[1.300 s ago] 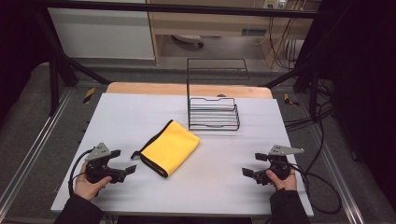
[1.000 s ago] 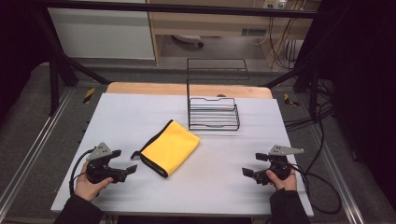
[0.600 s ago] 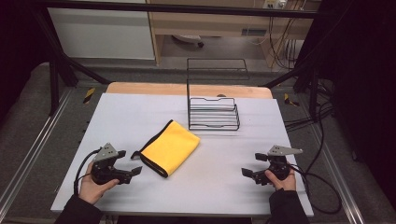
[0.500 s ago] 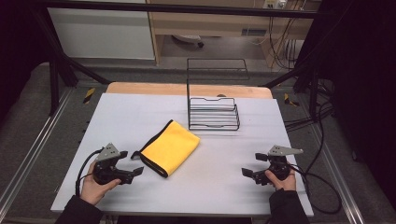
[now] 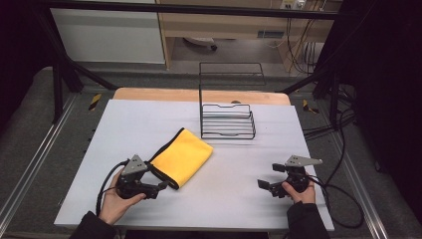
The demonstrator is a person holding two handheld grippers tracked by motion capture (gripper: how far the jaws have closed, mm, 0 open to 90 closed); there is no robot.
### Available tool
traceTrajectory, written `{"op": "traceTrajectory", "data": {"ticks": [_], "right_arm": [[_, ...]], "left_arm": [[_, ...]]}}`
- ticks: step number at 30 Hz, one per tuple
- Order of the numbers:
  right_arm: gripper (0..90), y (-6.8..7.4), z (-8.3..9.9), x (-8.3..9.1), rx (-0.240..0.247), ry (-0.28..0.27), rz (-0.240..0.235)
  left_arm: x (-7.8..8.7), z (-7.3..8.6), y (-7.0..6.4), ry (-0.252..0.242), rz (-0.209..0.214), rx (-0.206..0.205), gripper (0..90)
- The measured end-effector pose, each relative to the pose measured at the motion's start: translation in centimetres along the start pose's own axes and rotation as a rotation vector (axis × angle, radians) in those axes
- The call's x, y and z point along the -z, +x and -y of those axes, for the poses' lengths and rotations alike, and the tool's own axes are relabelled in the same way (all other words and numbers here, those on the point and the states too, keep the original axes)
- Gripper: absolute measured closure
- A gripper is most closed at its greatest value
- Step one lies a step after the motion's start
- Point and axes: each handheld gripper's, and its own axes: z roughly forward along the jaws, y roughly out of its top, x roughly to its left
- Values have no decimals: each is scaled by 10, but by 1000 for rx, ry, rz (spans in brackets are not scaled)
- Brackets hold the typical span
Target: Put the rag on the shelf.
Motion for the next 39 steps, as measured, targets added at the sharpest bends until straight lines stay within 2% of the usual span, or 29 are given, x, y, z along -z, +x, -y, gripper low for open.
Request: {"op": "traceTrajectory", "data": {"ticks": [8,10,13,15,17,18,22,25,29,32,35,39], "right_arm": [[6,0,0,0,3,7,3],[7,0,0,0,-2,2,4],[6,0,0,0,-2,3,4],[7,0,0,0,1,3,4],[7,0,0,0,0,4,3],[7,0,0,0,0,4,3],[7,0,0,-1,6,11,4],[7,0,0,-2,6,12,7],[7,0,0,-2,8,14,8],[7,0,0,-2,8,15,9],[7,0,0,-2,7,17,10],[7,1,-1,-3,7,17,7]], "left_arm": [[-19,-12,-25,37,13,-44,268],[-24,-15,-30,55,10,-48,326],[-33,-19,-36,84,5,-71,359],[-38,-20,-39,104,6,-78,457],[-41,-18,-41,137,11,-75,489],[-41,-17,-41,138,4,-84,489],[-44,-14,-39,139,-14,-79,583],[-48,-11,-38,157,-22,-75,602],[-55,-9,-41,172,-43,-91,621],[-57,-9,-44,174,-66,-121,626],[-58,-9,-43,180,-59,-123,648],[-58,-11,-38,189,-40,-97,693]]}}
